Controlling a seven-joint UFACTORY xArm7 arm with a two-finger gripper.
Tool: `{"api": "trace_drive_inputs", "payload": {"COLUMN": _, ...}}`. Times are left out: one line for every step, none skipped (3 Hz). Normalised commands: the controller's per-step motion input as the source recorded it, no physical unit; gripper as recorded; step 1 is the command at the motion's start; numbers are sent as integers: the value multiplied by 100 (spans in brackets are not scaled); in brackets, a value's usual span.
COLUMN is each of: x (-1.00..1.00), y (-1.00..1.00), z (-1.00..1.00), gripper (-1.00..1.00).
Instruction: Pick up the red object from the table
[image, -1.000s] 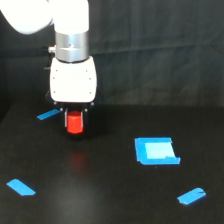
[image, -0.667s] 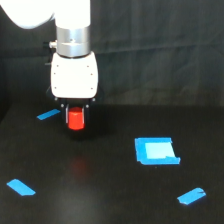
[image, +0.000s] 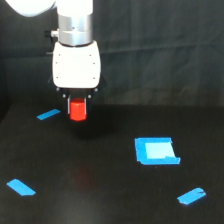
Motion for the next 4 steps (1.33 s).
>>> {"api": "trace_drive_inputs", "payload": {"x": 10, "y": 2, "z": 89, "gripper": -97}}
{"api": "trace_drive_inputs", "payload": {"x": 3, "y": 4, "z": 77, "gripper": -95}}
{"api": "trace_drive_inputs", "payload": {"x": 4, "y": -6, "z": 66, "gripper": -100}}
{"api": "trace_drive_inputs", "payload": {"x": -3, "y": -4, "z": 46, "gripper": -100}}
